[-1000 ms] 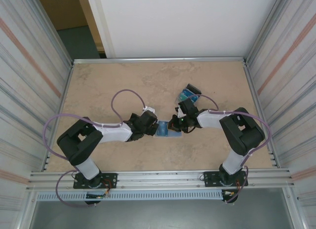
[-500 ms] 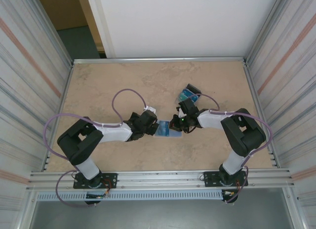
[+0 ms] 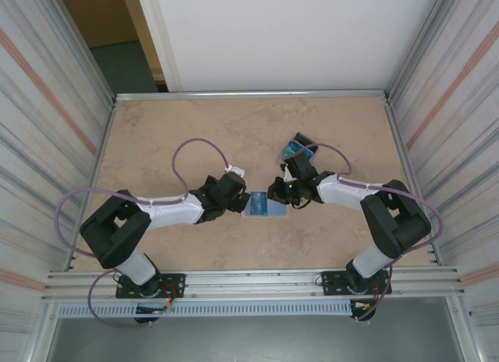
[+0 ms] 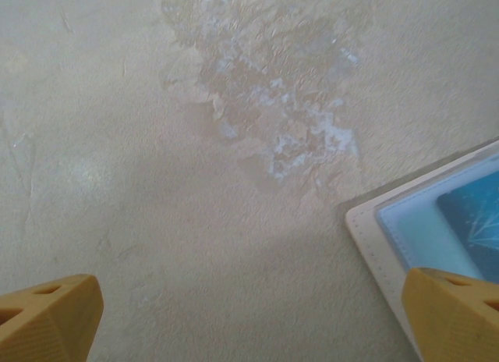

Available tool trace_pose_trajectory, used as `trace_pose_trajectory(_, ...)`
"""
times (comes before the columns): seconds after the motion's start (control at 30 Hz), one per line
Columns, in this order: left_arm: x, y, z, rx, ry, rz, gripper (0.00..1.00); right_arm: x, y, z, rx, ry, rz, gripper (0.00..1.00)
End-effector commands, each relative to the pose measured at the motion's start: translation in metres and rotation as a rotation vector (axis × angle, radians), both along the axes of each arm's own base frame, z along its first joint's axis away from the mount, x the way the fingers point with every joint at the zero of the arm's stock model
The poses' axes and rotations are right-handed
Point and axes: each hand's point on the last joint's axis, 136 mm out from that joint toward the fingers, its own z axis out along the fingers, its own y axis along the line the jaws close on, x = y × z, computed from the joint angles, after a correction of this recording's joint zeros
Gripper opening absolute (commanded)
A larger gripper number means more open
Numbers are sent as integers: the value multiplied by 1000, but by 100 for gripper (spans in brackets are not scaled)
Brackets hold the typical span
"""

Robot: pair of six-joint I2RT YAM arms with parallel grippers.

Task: Take the credit cards out of the card holder

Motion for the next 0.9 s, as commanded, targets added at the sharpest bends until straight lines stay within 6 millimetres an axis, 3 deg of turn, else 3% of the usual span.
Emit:
trace_pose_trajectory(0.0, 4, -15, 15, -72, -9, -14, 99, -6, -2, 1, -14, 16, -22, 13)
trace_pose_trajectory(0.3, 4, -34, -2, -72, 34, -63, 99, -10, 4, -9, -12, 52, -21, 21)
trace_pose_trajectory(0.87, -6, -19, -27, 3, 98, -45, 99, -12, 10, -29, -2, 112, -20, 24)
